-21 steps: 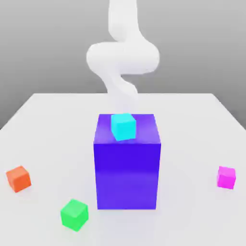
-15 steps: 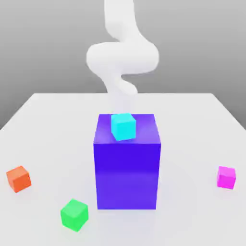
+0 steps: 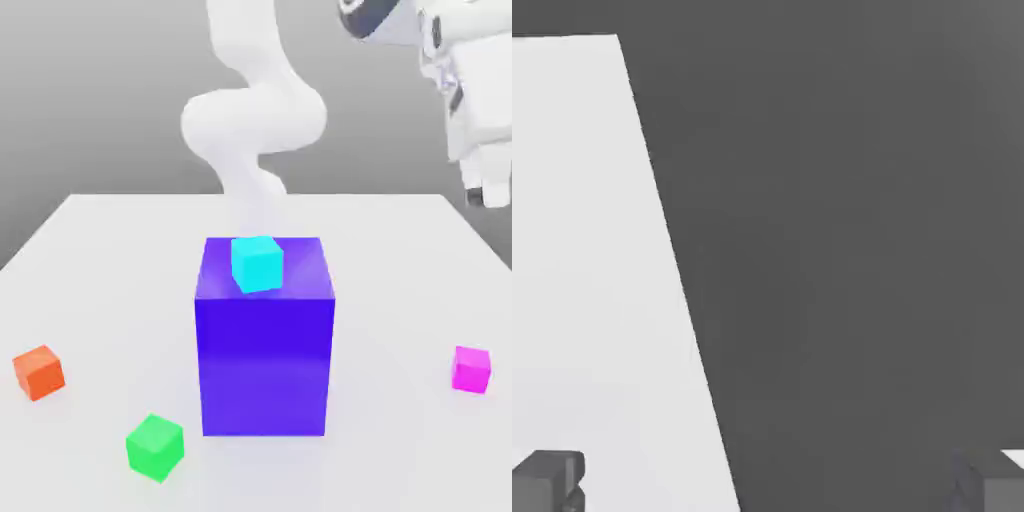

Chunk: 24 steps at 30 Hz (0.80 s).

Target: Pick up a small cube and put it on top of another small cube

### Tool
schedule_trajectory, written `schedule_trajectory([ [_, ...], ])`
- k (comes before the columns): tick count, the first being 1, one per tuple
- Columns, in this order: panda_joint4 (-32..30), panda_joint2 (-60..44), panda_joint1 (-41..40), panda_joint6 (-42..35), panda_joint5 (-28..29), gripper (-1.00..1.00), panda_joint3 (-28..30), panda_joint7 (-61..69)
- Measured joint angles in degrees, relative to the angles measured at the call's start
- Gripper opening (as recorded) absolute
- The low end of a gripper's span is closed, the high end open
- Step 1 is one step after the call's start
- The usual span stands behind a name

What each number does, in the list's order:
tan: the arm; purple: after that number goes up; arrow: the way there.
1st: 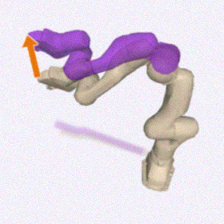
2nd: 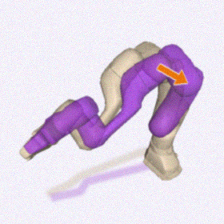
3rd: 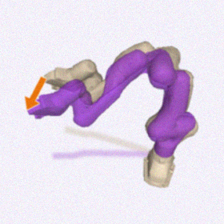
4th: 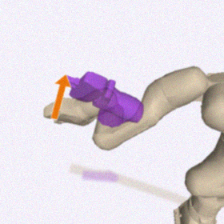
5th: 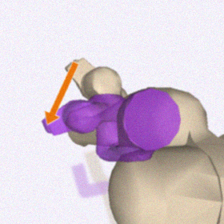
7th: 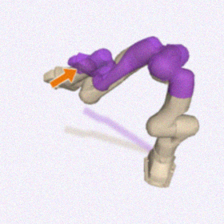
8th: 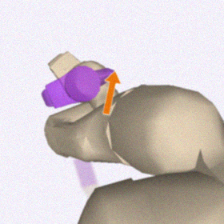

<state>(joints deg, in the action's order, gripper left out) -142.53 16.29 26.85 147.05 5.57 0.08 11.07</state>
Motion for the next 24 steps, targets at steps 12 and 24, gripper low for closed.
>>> schedule_trajectory([
  [12, -5.5, -14.84, 11.0, 7.89, -1.36, 0.0, -3.37, 31.83],
  [24, -7.6, -32.91, 16.12, 19.59, 1.42, 0.0, -6.12, 50.66],
])
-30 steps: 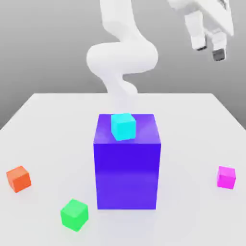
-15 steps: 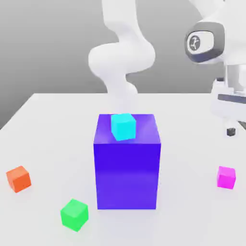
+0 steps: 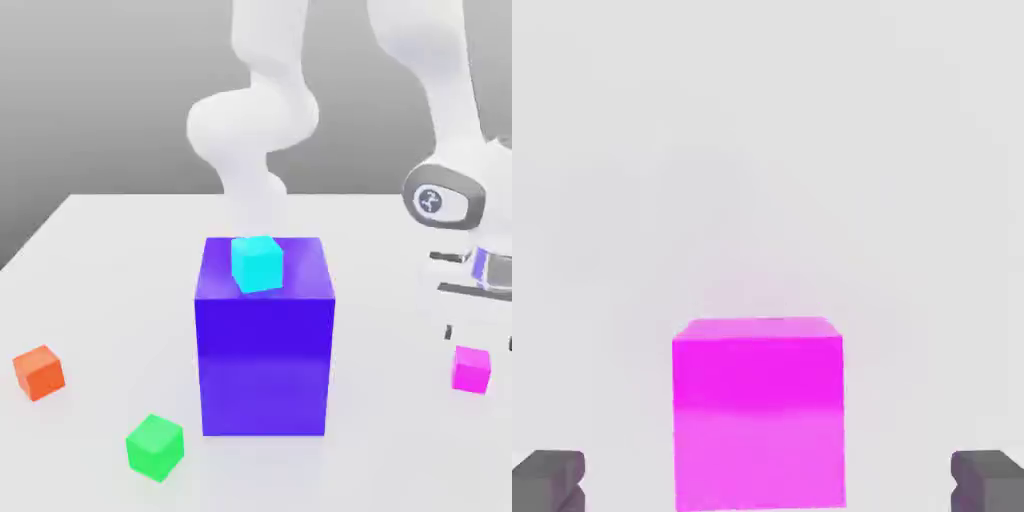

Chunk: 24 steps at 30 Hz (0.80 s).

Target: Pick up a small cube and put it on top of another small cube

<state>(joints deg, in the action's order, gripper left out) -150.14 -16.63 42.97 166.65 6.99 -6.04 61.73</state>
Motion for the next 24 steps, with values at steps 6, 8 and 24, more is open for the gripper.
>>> schedule_trajectory([
  [6, 0.72, -3.66, 1.42, 2.83, 1.12, -1.0, 1.65, -0.78],
  [8, 0.88, -4.46, 1.74, 3.43, 1.34, -1.0, 2.02, -0.93],
  [24, -0.02, 25.81, -7.34, -19.11, 10.11, -1.0, 3.45, 4.29],
])
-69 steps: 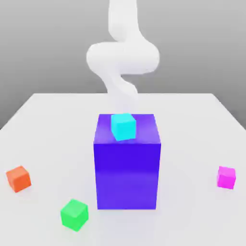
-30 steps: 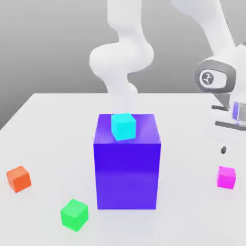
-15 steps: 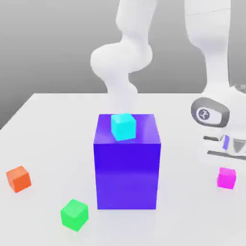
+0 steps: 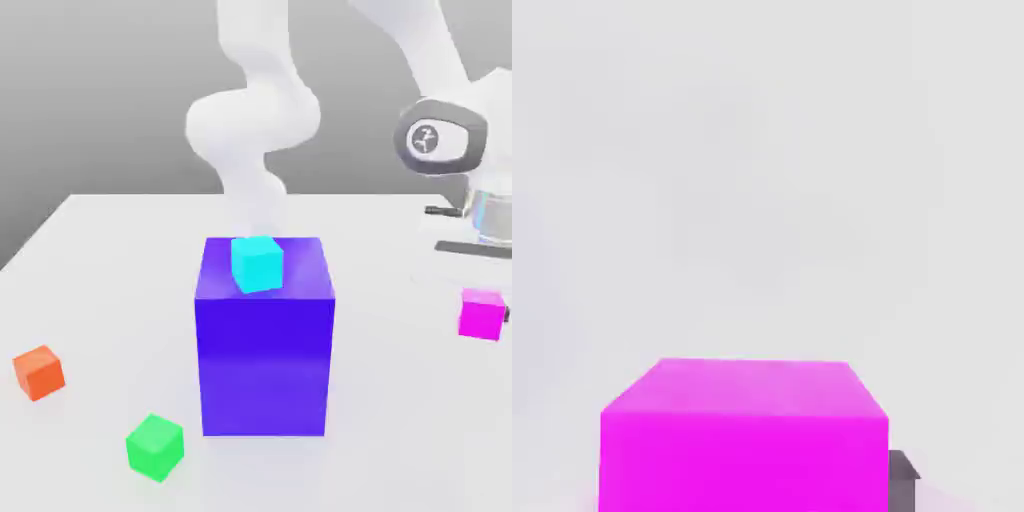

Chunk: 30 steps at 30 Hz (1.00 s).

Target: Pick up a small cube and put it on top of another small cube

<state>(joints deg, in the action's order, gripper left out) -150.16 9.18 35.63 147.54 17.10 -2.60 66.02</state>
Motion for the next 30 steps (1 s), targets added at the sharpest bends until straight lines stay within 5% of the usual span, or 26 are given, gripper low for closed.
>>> schedule_trajectory([
  [17, 0.91, 24.48, -12.82, -12.81, 7.33, -1.0, 15.7, 17.05],
  [30, 0.59, 15.79, -16.5, -7.12, 5.31, -1.0, 36.26, 32.04],
])
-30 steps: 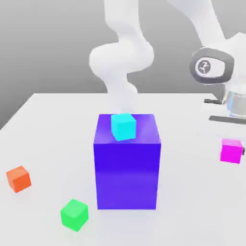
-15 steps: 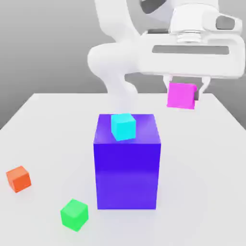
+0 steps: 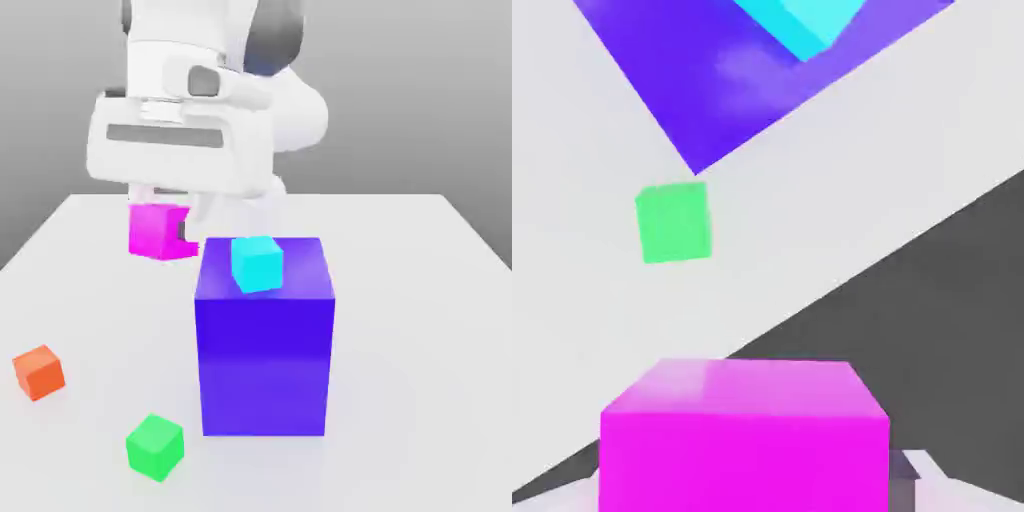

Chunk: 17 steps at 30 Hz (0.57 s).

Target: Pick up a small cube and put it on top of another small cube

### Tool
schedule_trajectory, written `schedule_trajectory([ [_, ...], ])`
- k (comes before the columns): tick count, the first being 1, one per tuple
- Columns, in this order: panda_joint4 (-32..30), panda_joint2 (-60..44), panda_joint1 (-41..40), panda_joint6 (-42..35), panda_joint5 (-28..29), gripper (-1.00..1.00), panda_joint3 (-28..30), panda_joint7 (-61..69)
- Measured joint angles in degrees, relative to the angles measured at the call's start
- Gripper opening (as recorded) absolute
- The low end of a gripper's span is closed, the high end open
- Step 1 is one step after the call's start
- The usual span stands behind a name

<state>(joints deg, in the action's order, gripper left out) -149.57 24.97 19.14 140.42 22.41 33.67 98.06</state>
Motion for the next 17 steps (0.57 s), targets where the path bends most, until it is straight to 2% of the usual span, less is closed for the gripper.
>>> schedule_trajectory([
  [4, -0.08, -9.15, 2.26, 4.36, -5.81, -1.0, 5.8, 6.5],
  [7, -0.01, -18.13, 4.88, 7.81, -14.52, -1.0, 8.52, 13.8],
  [10, 0.42, -28.04, 3.82, 11.62, -26.77, -1.0, 5.33, 22.95],
  [13, 1.21, -36.63, -1.12, 17.19, -38.78, -1.0, -1.78, 31.65],
  [14, 1.45, -38.61, -2.67, 18.61, -41.55, 1.0, -3.91, 33.69],
  [17, 1.45, -38.61, -2.67, 18.61, -41.55, 1.0, -3.91, 33.69],
])
